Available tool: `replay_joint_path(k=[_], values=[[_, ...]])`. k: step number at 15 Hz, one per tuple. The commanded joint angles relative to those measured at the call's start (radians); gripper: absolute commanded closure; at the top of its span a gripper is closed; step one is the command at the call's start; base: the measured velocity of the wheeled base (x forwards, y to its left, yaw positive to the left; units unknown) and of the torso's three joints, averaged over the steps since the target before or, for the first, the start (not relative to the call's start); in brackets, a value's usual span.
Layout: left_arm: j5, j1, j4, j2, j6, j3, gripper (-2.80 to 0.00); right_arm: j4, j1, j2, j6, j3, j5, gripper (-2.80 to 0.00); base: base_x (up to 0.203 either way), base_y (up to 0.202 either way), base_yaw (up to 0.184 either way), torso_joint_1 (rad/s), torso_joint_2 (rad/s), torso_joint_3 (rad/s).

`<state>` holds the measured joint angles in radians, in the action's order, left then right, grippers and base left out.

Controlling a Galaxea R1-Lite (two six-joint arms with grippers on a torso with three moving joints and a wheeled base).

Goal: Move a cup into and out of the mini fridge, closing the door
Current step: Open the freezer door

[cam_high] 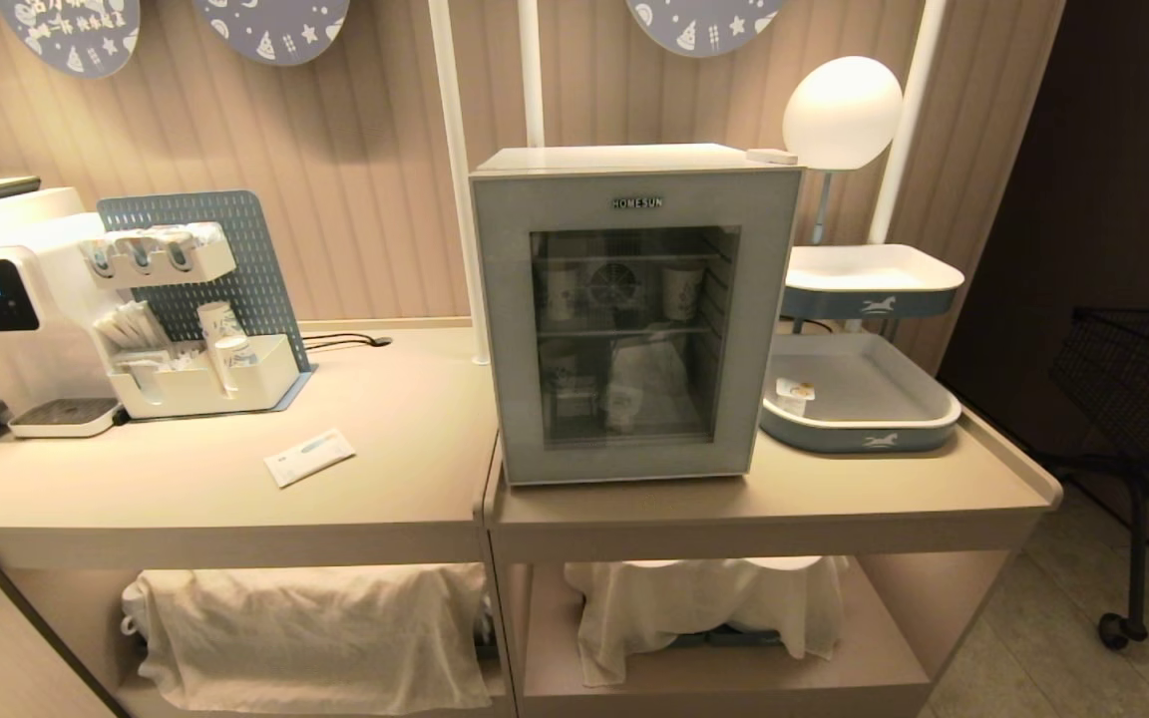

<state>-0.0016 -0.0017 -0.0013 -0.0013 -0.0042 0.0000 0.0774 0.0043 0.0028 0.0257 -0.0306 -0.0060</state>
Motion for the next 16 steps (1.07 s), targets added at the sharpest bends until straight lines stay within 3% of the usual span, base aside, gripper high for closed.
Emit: replay_joint_path(k=[1,12,16], values=[[0.0,0.0,0.0,0.001,0.0,0.0,0.0,0.0,0.0,0.002,0.0,0.0,0.0,0.0,0.0,0.0,0.0,0.0,0.0,0.0],[0.0,0.0,0.0,0.001,0.001,0.0,0.0,0.0,0.0,0.002,0.0,0.0,0.0,0.0,0.0,0.0,0.0,0.0,0.0,0.0],[0.0,0.0,0.0,0.0,0.001,0.0,0.0,0.001,0.0,0.002,0.0,0.0,0.0,0.0,0.0,-0.084,-0.02,0.005,0.0,0.003]])
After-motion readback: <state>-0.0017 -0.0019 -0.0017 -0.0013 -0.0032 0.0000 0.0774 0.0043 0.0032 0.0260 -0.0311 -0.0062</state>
